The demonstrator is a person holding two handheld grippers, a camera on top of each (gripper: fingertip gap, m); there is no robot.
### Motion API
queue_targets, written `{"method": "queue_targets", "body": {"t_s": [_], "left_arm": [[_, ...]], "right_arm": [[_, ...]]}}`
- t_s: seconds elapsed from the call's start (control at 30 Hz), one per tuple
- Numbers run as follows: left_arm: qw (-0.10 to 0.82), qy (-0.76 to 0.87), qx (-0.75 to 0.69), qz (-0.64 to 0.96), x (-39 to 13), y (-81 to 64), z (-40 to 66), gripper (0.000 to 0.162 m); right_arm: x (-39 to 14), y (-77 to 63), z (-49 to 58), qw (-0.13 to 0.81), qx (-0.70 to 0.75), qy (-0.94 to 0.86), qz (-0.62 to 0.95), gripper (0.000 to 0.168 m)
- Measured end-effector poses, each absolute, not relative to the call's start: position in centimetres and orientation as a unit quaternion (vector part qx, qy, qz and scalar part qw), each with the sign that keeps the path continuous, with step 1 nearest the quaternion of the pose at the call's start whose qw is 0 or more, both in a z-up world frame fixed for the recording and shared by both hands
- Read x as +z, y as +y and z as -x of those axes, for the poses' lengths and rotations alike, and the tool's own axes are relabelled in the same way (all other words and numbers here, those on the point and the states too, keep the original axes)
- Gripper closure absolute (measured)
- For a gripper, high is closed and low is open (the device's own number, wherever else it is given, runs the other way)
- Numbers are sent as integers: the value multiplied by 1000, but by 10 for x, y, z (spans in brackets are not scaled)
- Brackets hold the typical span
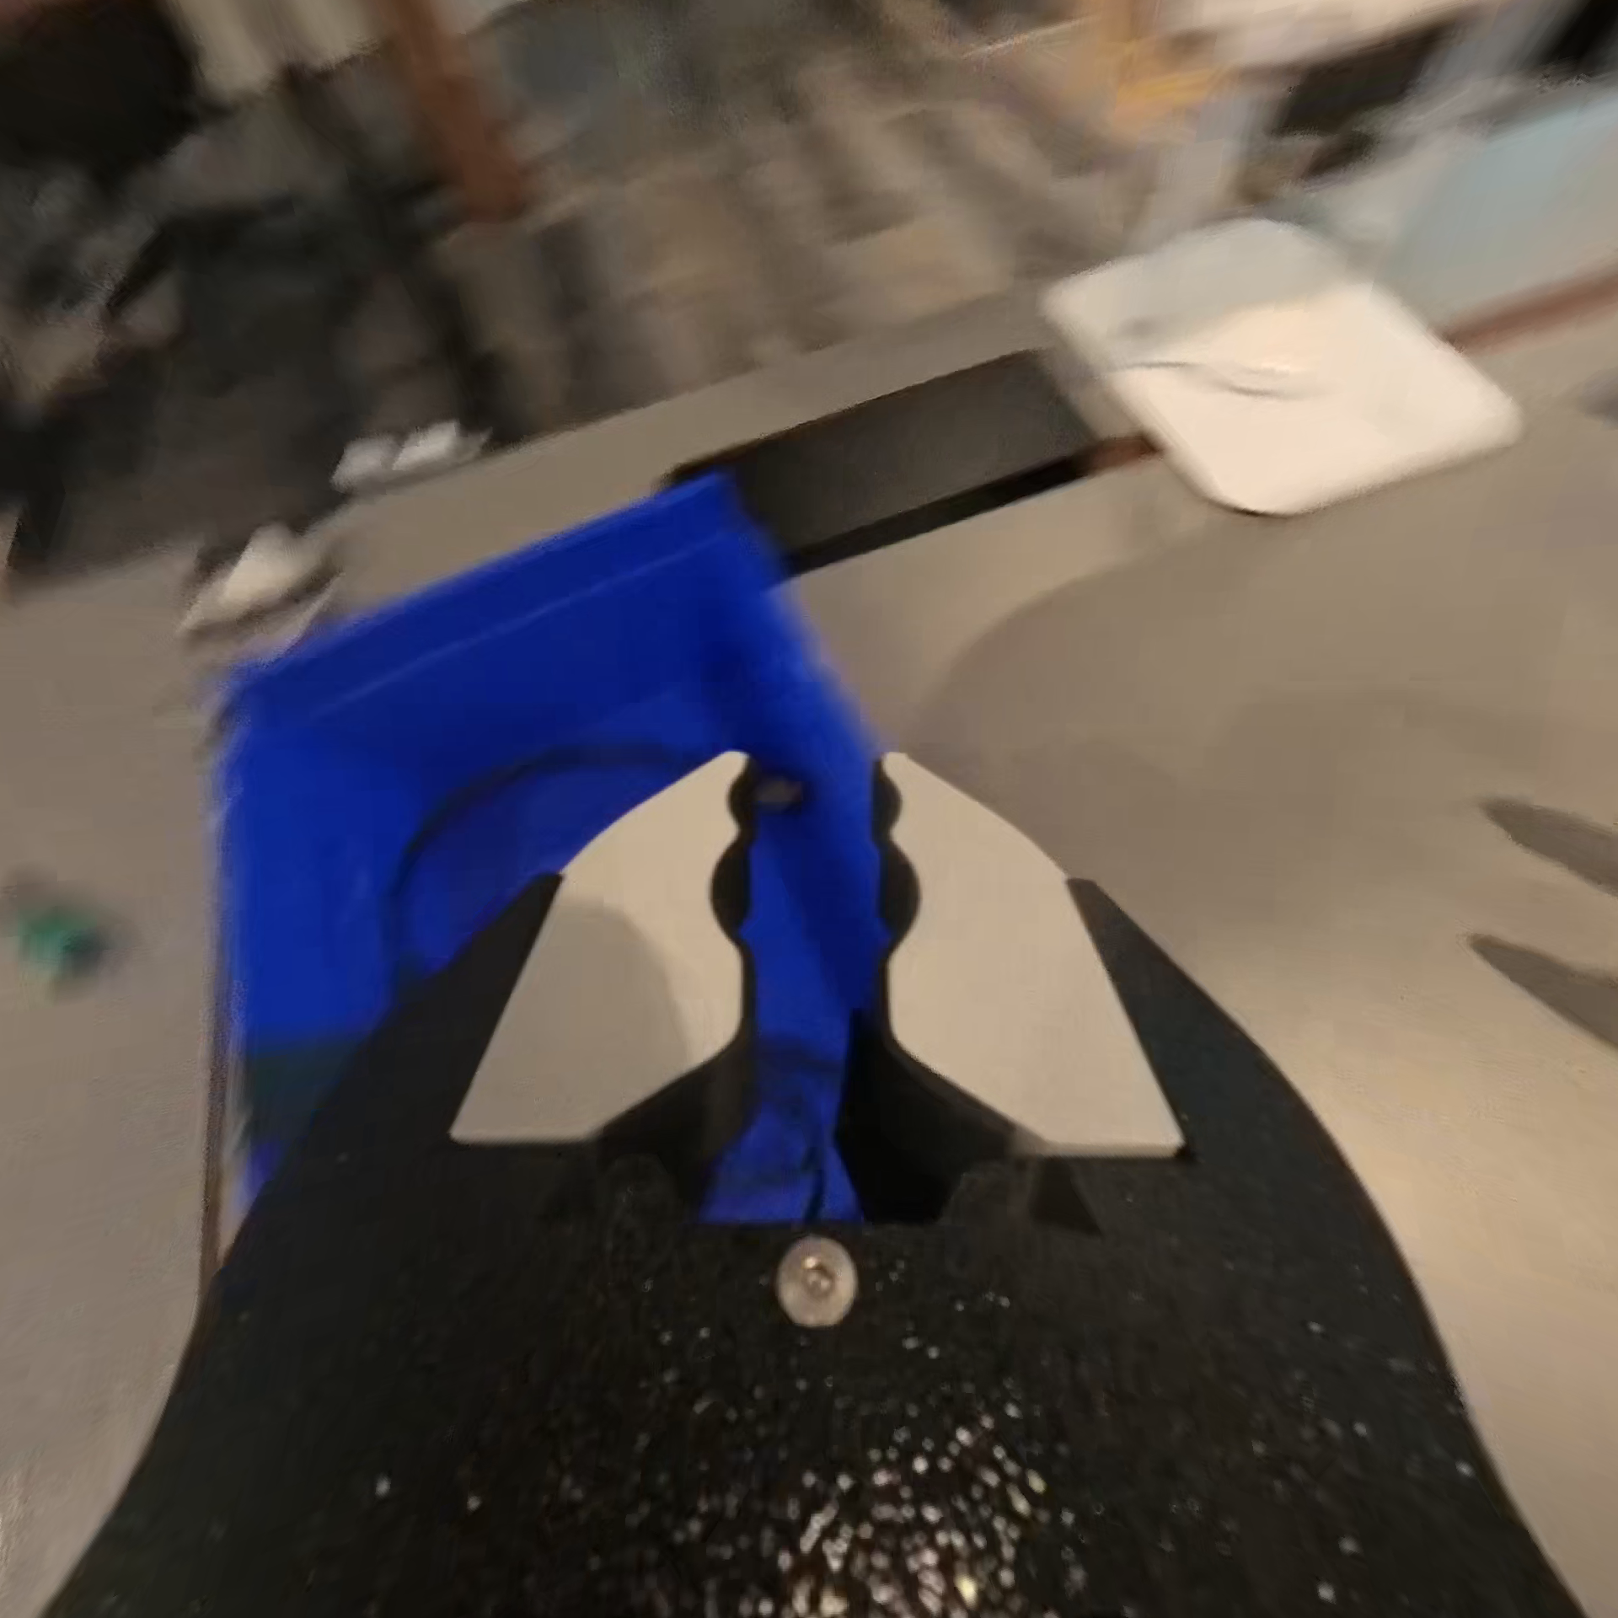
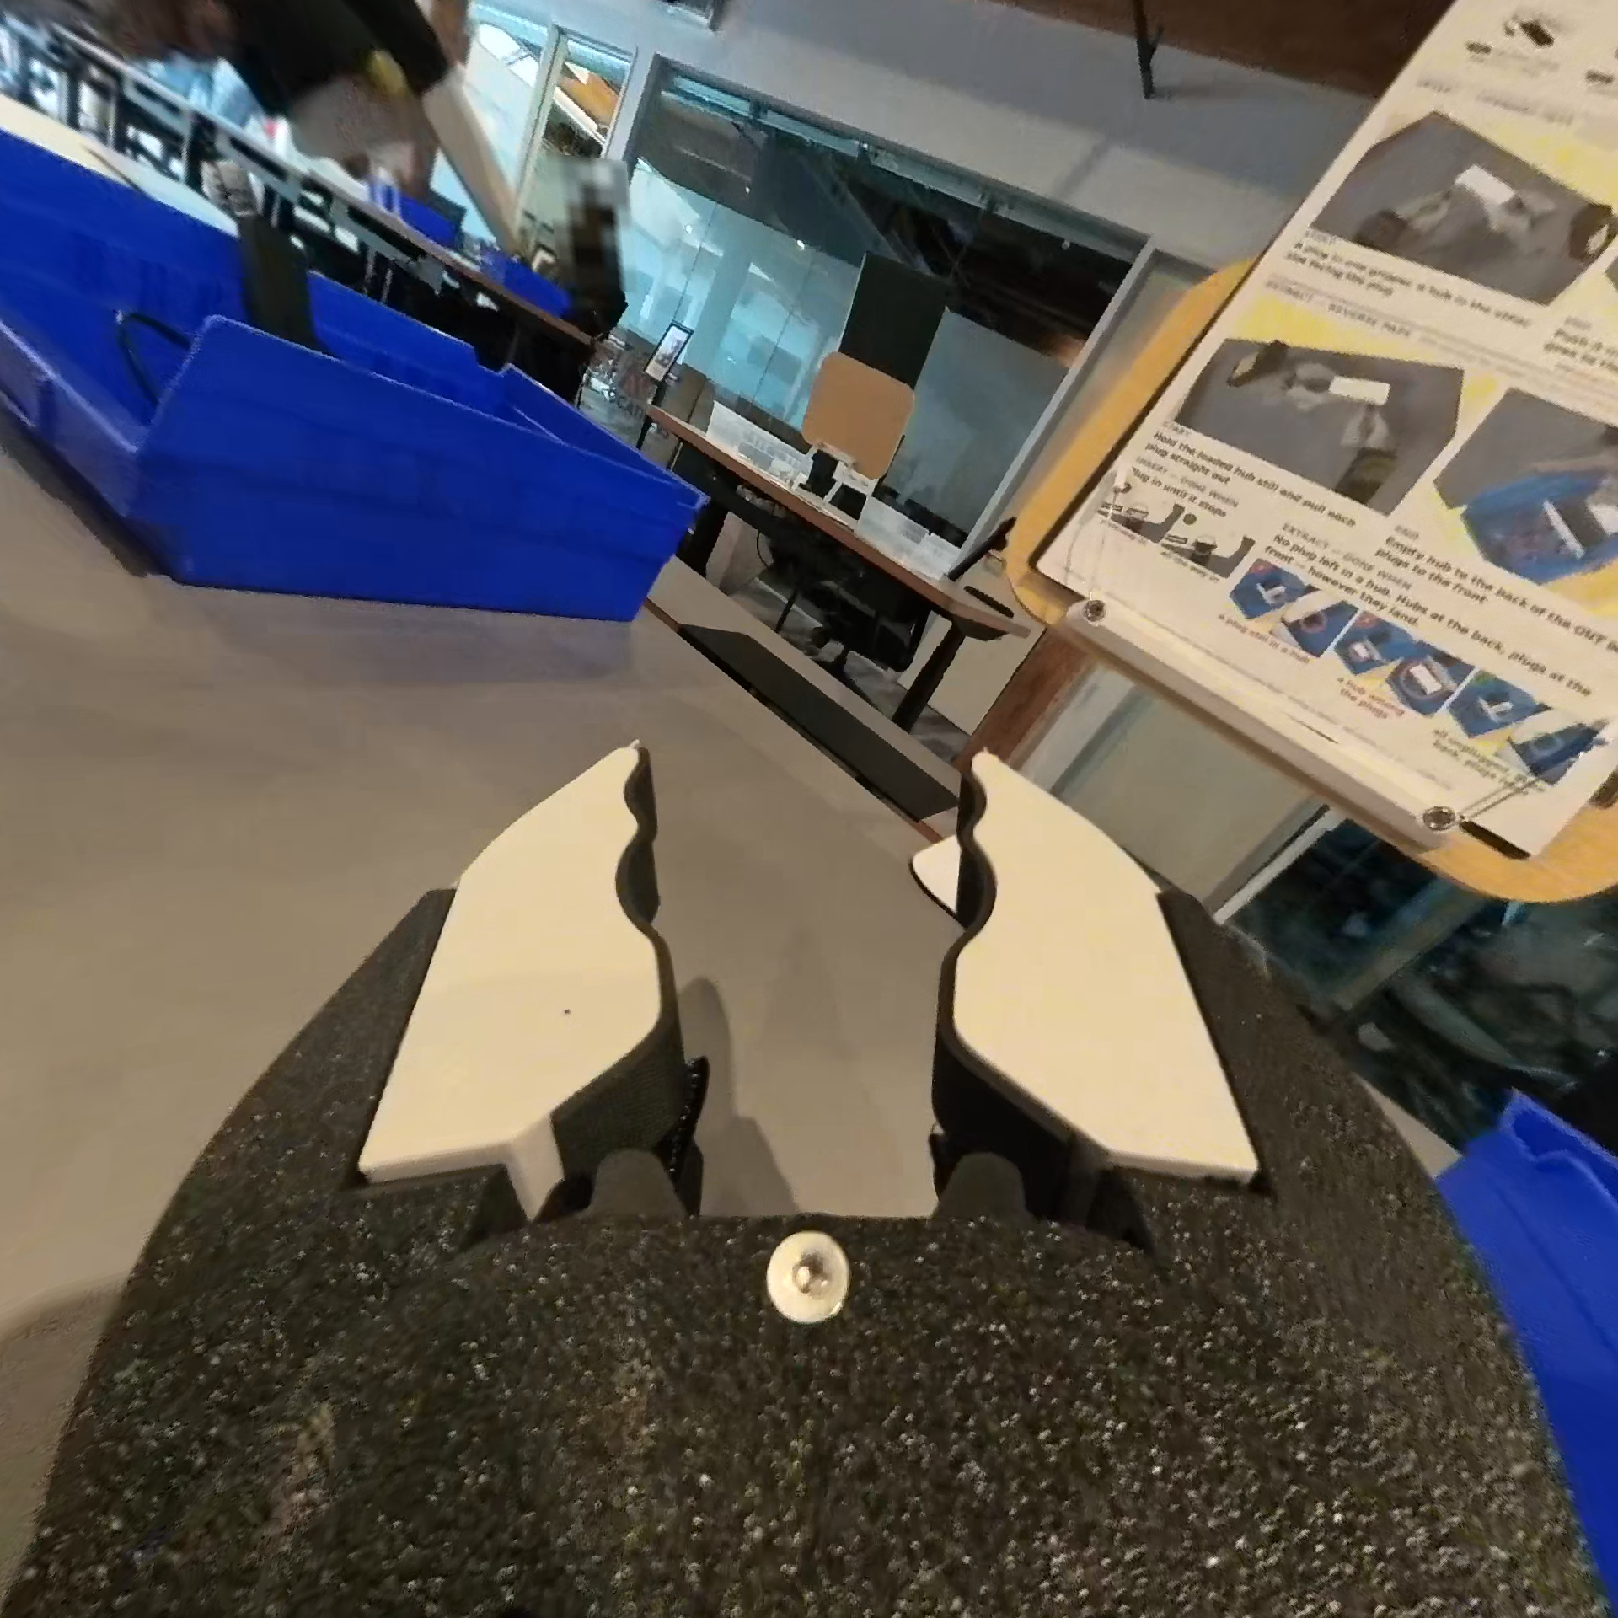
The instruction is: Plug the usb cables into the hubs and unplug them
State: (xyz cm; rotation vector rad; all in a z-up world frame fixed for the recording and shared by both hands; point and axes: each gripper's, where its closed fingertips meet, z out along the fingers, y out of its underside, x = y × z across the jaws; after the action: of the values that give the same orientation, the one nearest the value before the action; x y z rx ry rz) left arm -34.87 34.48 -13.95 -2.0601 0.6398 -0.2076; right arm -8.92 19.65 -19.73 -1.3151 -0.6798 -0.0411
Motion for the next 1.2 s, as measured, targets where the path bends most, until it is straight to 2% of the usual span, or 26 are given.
{"method": "queue_targets", "body": {"t_s": [0.07,0.23,0.43,0.73,0.97,1.03,1.13,1.2], "left_arm": [[450,180,-105,868,-143,344,389,144],[368,51,-148,916,-184,337,455,126],[277,10,-172,945,-235,339,464,110],[269,3,-95,958,-252,356,470,112],[254,3,-76,964,-267,362,470,103],[262,5,-59,963,-269,367,472,106],[266,22,-16,964,-270,371,479,122],[269,37,4,962,-271,373,482,122]], "right_arm": [[-198,196,91,737,-23,-317,596,104],[-199,196,91,737,-29,-320,594,107],[-199,196,90,738,-41,-324,591,112],[-203,193,100,732,-84,-365,568,120],[-205,187,113,728,-128,-409,534,128],[-206,187,114,727,-130,-414,533,129],[-206,188,113,726,-126,-409,538,129],[-206,189,111,728,-120,-402,543,130]]}}
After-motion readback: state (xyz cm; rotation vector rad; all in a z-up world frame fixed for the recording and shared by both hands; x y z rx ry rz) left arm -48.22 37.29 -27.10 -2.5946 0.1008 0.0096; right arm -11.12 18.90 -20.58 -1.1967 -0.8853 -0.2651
